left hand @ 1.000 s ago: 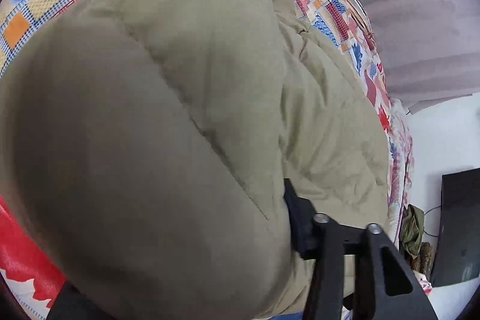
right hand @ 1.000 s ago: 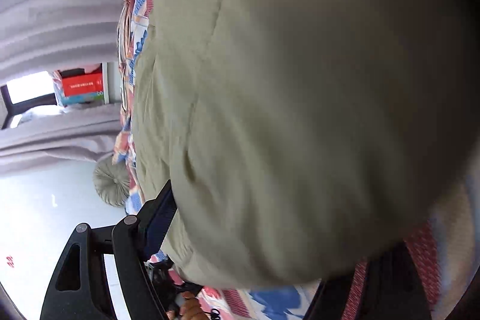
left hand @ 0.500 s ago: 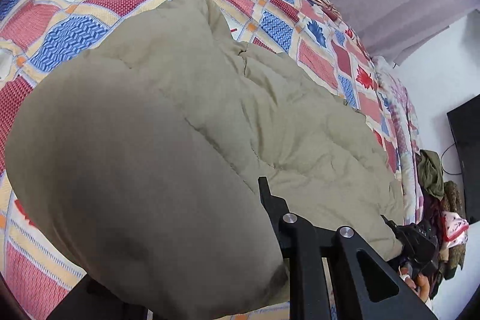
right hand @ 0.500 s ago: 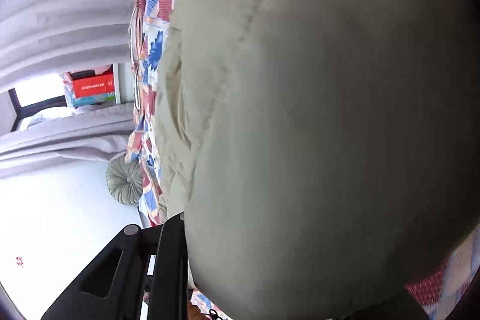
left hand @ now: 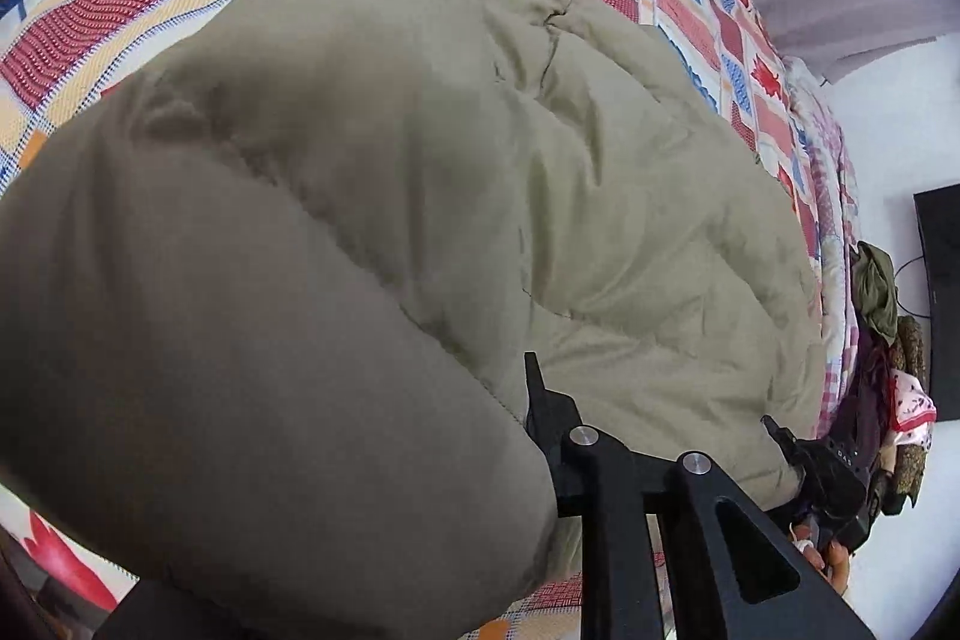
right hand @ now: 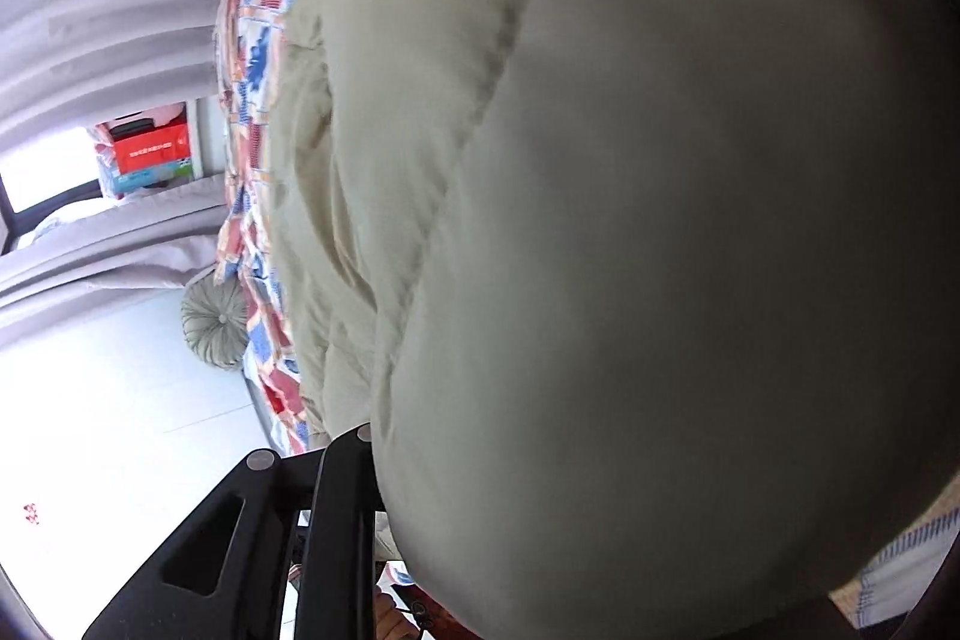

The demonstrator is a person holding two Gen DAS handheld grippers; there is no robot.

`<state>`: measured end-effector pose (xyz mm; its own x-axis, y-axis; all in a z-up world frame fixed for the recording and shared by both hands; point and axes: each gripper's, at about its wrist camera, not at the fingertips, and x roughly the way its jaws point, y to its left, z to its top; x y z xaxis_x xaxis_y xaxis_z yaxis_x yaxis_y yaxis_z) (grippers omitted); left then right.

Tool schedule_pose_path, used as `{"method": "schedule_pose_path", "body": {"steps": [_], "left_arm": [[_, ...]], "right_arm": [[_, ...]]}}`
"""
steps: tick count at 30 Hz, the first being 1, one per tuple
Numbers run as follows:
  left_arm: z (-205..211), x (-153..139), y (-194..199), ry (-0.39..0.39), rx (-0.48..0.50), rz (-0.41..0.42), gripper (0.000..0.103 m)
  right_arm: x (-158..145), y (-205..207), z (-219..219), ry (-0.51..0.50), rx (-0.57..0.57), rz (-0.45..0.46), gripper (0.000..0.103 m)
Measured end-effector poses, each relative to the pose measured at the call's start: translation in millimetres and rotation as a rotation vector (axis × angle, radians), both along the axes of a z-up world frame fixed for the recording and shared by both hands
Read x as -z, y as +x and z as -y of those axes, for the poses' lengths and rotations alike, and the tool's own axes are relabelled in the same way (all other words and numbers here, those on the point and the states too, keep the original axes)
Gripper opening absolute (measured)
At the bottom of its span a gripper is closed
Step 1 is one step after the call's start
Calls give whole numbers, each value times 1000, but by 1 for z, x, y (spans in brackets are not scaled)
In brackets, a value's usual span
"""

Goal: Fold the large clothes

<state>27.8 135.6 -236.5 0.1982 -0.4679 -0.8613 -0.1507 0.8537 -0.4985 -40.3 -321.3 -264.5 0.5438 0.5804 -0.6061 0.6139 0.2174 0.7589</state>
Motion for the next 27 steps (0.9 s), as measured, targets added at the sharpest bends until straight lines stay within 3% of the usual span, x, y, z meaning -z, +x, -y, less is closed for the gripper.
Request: {"method": "schedule_pose_path", "body": {"steps": [1, 2, 3, 5, 9, 14, 17, 19, 21, 23, 27], "left_arm": [[-1, 2, -1, 16, -8, -7, 38], [-3, 3, -1, 43, -22, -18, 55], [-6, 2, -3, 60, -36, -25, 61], [-16, 2, -10, 41, -35, -44, 61], [-32, -18, -27, 96, 1, -61, 61], [-60, -59, -48, 213, 25, -26, 61], [-74, -84, -46, 246, -6, 24, 60], [-71, -97, -35, 232, 18, 68, 56], [-53, -105, -13, 203, 74, 101, 32], [-25, -109, 8, 179, 147, 154, 32], [55, -111, 57, 129, 273, 256, 32]], "right_arm": [[2, 1, -1, -5, 2, -6, 27], [3, 4, -1, -12, 0, -13, 29], [3, 7, -1, -20, -5, -20, 31], [1, 10, -2, -40, -19, -40, 39], [-15, 18, -1, -121, -85, -86, 50], [-53, 16, 3, -277, -155, -128, 54], [-79, 12, 12, -447, -167, -190, 54], [-101, 14, 16, -605, -166, -215, 51], [-123, 26, 17, -723, -177, -189, 29], [-131, 37, 29, -765, -185, -139, 24], [-126, 57, 32, -748, -276, -23, 23]]}}
